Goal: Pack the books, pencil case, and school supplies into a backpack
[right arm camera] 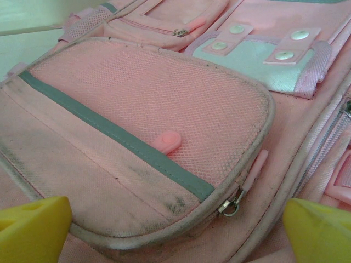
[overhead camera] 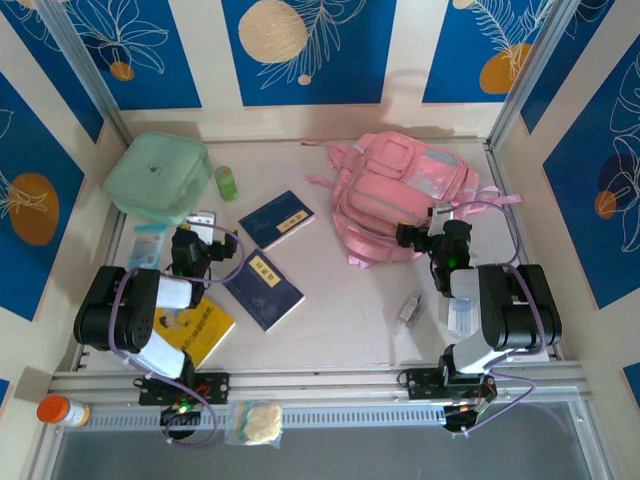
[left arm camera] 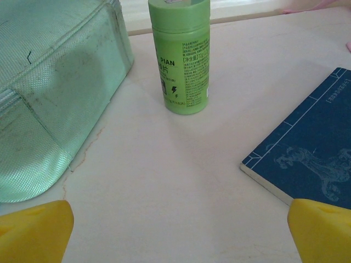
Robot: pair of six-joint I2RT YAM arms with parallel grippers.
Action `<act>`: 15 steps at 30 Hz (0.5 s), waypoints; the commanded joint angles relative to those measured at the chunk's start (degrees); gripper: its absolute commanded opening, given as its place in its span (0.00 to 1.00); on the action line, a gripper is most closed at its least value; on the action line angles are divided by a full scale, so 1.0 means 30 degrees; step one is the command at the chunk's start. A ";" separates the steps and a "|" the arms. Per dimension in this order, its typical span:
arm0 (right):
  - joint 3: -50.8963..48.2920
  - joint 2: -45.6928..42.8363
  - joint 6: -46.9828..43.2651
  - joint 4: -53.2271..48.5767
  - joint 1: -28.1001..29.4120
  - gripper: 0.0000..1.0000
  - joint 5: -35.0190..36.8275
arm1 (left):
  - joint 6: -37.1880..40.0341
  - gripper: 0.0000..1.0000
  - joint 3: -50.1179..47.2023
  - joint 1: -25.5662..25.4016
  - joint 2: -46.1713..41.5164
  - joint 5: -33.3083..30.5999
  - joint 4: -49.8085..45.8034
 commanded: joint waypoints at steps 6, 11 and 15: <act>0.0170 -0.0033 -0.0386 0.0426 -0.0069 0.99 -0.0299 | 0.0267 0.99 0.0142 0.0222 -0.0049 0.0405 0.0068; 0.0098 -0.0113 -0.0346 0.0520 -0.0043 0.99 -0.0225 | 0.0230 0.99 -0.0020 0.0231 -0.0055 0.0212 0.0408; 0.0362 -0.0614 -0.0212 -0.0323 -0.0040 0.99 0.0043 | 0.0026 1.00 -0.0073 0.0207 -0.0381 -0.0164 0.0234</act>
